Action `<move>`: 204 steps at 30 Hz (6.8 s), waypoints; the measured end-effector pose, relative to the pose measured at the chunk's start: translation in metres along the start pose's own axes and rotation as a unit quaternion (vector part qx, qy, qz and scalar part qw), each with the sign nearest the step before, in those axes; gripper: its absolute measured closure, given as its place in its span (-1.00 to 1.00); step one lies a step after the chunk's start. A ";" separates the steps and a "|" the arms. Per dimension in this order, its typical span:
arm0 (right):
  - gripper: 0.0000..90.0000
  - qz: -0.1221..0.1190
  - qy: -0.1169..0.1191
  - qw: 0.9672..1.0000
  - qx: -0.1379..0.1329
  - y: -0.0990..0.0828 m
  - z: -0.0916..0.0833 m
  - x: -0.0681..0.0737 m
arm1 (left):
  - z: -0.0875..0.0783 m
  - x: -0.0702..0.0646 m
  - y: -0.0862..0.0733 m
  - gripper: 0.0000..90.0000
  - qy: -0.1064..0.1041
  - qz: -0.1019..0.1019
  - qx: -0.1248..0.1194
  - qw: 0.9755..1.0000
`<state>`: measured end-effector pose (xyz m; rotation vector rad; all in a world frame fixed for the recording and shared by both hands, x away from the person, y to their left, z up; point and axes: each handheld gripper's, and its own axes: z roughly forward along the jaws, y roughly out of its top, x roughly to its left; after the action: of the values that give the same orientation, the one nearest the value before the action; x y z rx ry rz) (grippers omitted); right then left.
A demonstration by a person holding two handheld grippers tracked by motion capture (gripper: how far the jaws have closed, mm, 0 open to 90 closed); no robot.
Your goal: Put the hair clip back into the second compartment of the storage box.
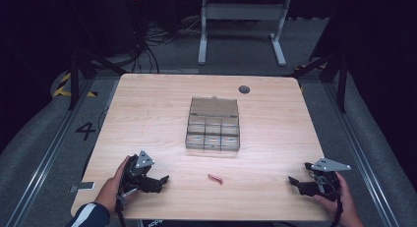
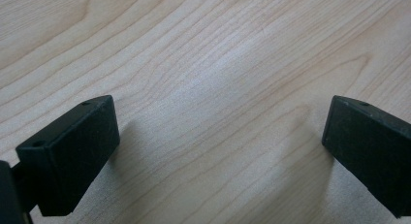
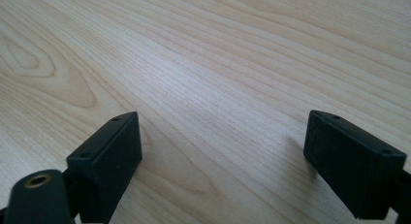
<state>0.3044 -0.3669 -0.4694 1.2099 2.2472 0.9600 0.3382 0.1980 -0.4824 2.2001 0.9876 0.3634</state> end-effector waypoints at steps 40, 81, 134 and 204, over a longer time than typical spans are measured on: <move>-0.23 -0.011 0.053 0.998 -0.012 0.006 0.000 -0.018 | 0.001 0.003 0.002 -0.99 -0.014 0.015 0.003 1.000; 0.17 -0.149 0.132 0.980 -0.016 0.074 0.025 0.074 | 0.000 0.003 0.001 -0.99 -0.011 0.012 0.002 1.000; 0.45 -0.237 0.202 0.950 0.013 0.112 0.098 0.176 | 0.001 0.003 0.001 -0.99 -0.012 0.011 0.001 1.000; 0.84 -0.202 0.173 0.962 -0.056 0.142 0.058 0.123 | 0.001 0.004 0.001 -0.99 -0.014 0.015 0.002 1.000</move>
<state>0.3538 -0.1868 -0.4081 0.5272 2.5251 1.1774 0.3417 0.1996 -0.4821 2.2192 0.9419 0.3430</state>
